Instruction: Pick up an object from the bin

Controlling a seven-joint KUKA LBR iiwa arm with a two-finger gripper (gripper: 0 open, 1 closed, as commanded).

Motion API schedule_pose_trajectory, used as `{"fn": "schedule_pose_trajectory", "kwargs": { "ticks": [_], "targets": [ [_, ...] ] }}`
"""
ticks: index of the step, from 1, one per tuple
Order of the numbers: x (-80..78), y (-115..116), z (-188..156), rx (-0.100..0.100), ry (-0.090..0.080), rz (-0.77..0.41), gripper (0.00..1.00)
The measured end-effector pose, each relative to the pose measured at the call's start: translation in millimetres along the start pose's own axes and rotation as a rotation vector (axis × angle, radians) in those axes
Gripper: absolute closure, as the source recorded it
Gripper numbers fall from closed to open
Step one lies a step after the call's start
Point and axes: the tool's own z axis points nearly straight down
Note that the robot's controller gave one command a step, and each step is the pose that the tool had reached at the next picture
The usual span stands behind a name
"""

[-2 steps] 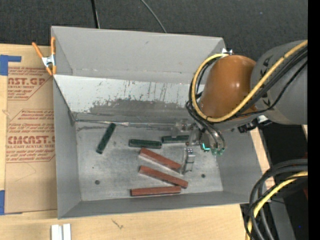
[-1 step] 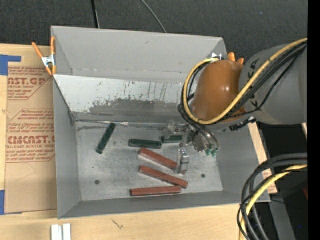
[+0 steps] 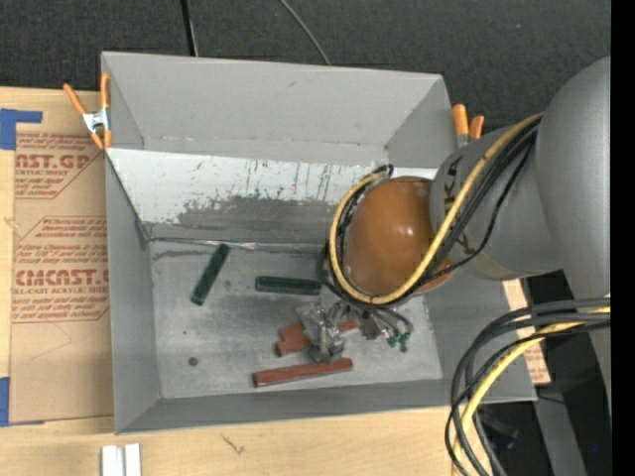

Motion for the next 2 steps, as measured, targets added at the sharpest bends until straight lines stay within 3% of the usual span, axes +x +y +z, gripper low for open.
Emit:
{"fn": "schedule_pose_trajectory", "kwargs": {
  "ticks": [1,2],
  "targets": [
    [-1.1,-0.8,0.2,0.002,-0.006,0.000,0.00],
    [0.8,0.2,0.6,-0.001,0.003,0.000,1.00]
  ]
}}
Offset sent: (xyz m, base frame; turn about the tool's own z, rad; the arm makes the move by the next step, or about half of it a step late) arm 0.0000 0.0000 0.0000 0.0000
